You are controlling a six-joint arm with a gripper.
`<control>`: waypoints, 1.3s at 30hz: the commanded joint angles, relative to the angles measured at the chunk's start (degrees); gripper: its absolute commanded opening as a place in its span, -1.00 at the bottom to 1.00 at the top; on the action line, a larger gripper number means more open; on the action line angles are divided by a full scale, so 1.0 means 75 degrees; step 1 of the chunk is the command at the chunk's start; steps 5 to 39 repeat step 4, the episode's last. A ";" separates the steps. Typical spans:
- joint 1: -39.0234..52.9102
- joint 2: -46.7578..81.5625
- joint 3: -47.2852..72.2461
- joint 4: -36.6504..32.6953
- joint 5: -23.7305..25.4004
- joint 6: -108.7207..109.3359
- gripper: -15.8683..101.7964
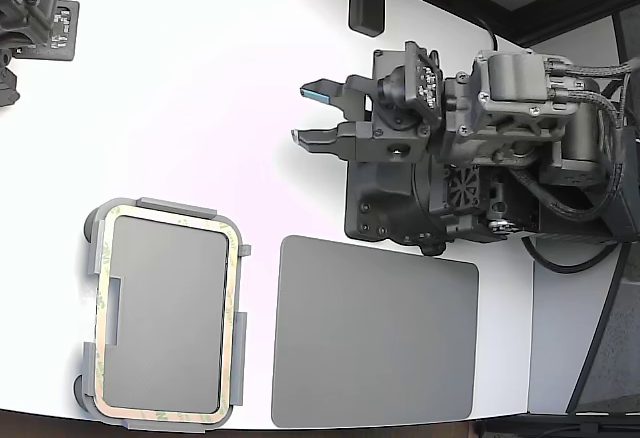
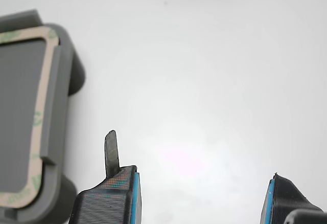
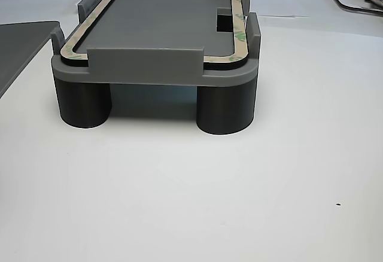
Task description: Move top rectangular frame to the holder.
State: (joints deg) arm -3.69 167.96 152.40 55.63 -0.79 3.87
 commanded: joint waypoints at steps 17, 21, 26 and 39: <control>-0.0082 0.0176 -0.0164 -0.0059 0.0187 0.0070 0.97; -0.0082 0.0176 -0.0164 -0.0059 0.0187 0.0070 0.97; -0.0082 0.0176 -0.0164 -0.0059 0.0187 0.0070 0.97; -0.0082 0.0176 -0.0164 -0.0059 0.0187 0.0070 0.97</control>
